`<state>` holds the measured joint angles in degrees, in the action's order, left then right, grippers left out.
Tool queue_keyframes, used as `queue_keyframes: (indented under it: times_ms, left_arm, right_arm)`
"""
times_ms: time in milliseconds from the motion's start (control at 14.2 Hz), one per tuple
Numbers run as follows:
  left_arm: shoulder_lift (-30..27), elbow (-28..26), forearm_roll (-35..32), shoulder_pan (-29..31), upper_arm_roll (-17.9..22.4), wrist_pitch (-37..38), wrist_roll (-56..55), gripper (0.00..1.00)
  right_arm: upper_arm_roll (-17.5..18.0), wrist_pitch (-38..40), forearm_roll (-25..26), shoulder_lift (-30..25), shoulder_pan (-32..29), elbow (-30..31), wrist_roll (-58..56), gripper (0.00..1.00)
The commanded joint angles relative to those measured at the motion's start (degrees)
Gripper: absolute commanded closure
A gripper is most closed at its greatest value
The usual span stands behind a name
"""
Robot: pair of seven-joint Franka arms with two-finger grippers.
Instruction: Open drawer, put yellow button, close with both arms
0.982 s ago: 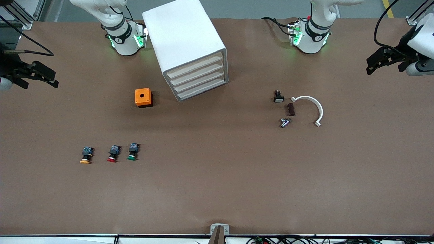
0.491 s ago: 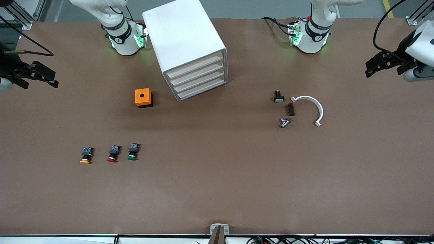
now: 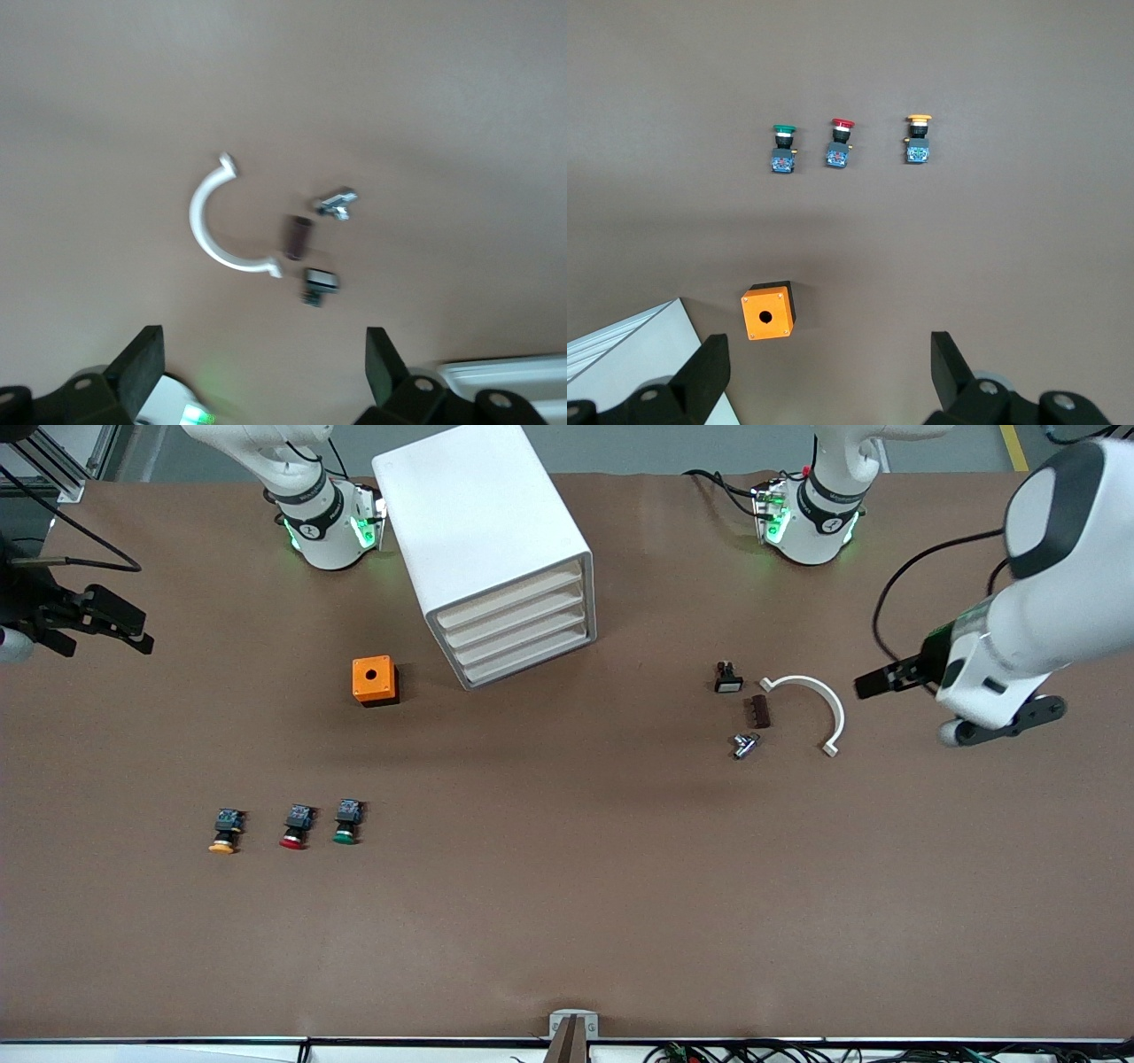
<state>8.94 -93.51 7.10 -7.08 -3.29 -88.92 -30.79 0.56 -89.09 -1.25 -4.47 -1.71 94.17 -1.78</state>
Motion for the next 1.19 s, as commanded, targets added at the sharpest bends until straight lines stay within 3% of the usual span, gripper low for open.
queue_keyframes:
  times_ms: [0, 351, 842, 1123]
  left_arm:
    - [6.59, 4.89, 5.00, -1.52, -0.05, 0.15, -11.36, 0.00]
    - [16.79, 10.62, 11.69, -8.55, -0.05, 0.15, -39.66, 0.00]
    - [23.83, 10.63, 28.91, -14.08, -0.05, 0.15, -75.16, 0.00]
    - [28.05, 10.45, 35.42, -18.92, -0.05, 0.24, -92.30, 0.00]
  right_arm:
    - [0.41, 0.06, -0.16, -1.59, -0.66, 1.28, -0.68, 0.00]
    - [0.41, 0.67, -0.42, -1.33, -0.84, 1.19, -0.68, 0.00]
    - [0.32, 0.94, -0.42, -0.54, -0.93, -0.21, -0.07, 0.00]
    - [0.24, 0.32, 0.19, 4.89, -1.54, -1.00, -1.03, 0.00]
